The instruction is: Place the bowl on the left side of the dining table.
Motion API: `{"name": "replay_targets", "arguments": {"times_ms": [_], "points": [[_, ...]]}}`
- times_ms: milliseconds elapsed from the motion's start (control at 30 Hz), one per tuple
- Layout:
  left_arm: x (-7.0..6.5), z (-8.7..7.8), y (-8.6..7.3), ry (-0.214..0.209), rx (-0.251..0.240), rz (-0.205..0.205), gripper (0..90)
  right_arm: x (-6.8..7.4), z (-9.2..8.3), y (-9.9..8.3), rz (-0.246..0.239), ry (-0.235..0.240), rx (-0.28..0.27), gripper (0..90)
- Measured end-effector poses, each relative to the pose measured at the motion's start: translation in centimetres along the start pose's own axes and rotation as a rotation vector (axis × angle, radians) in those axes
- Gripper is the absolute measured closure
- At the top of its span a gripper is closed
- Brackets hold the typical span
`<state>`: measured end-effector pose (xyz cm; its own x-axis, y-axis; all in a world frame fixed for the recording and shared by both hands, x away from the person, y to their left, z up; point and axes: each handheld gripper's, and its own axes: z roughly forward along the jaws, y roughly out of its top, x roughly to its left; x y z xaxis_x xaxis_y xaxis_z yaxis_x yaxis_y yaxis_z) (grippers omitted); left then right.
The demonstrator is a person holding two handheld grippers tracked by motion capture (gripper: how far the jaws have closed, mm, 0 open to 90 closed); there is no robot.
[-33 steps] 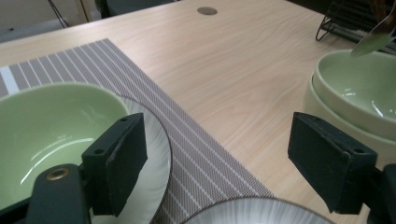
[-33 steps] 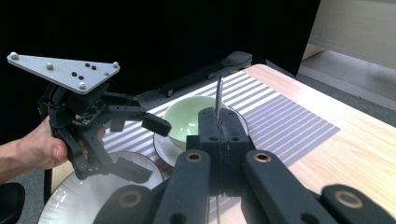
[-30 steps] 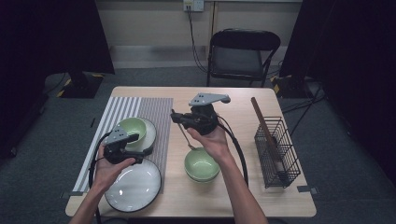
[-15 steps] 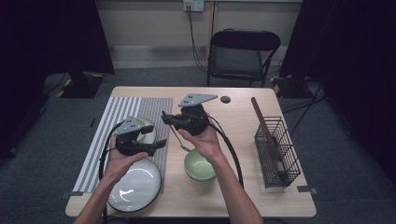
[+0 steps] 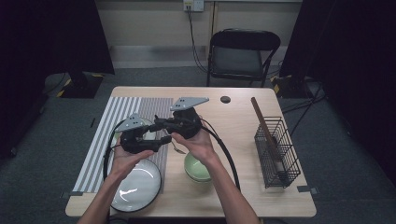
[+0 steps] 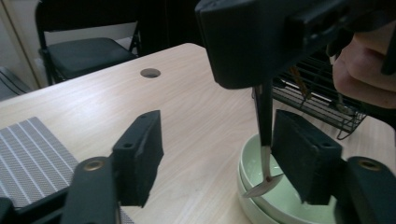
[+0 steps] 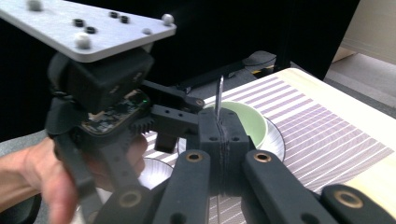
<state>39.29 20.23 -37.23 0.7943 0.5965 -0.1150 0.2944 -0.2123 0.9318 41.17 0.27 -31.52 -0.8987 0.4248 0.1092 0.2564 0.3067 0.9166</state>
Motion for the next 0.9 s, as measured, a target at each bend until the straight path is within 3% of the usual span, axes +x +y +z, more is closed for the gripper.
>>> {"name": "replay_targets", "arguments": {"times_ms": [133,433,600,700,767,867,900], "points": [[0.3,-0.3,-0.2,-0.011,-0.006,0.002,50.2,0.1,0.2,-0.1,0.009,-0.003,-0.01,90.0],[0.7,-0.8,-0.5,-0.02,-0.006,0.02,66.9,0.0,0.2,-0.3,0.018,-0.01,-0.018,90.0],[0.4,-1.1,-0.2,-0.044,-0.033,0.016,71.5,0.0,0.7,-0.1,0.012,0.002,-0.01,90.0],[0.3,-1.5,0.0,-0.057,-0.063,-0.012,71.4,0.0,1.0,-0.1,0.02,0.002,0.004,90.0],[0.4,-1.6,0.0,-0.043,-0.056,0.01,74.2,0.2,1.0,-0.1,0.014,0.016,-0.012,90.0],[0.6,-1.6,-0.1,-0.046,-0.061,-0.001,77.2,0.5,1.0,0.0,0.007,0.026,-0.025,90.0],[0.6,-1.7,0.0,-0.033,-0.05,0.013,77.3,0.5,1.0,0.1,0.006,0.023,-0.025,90.0]]}}
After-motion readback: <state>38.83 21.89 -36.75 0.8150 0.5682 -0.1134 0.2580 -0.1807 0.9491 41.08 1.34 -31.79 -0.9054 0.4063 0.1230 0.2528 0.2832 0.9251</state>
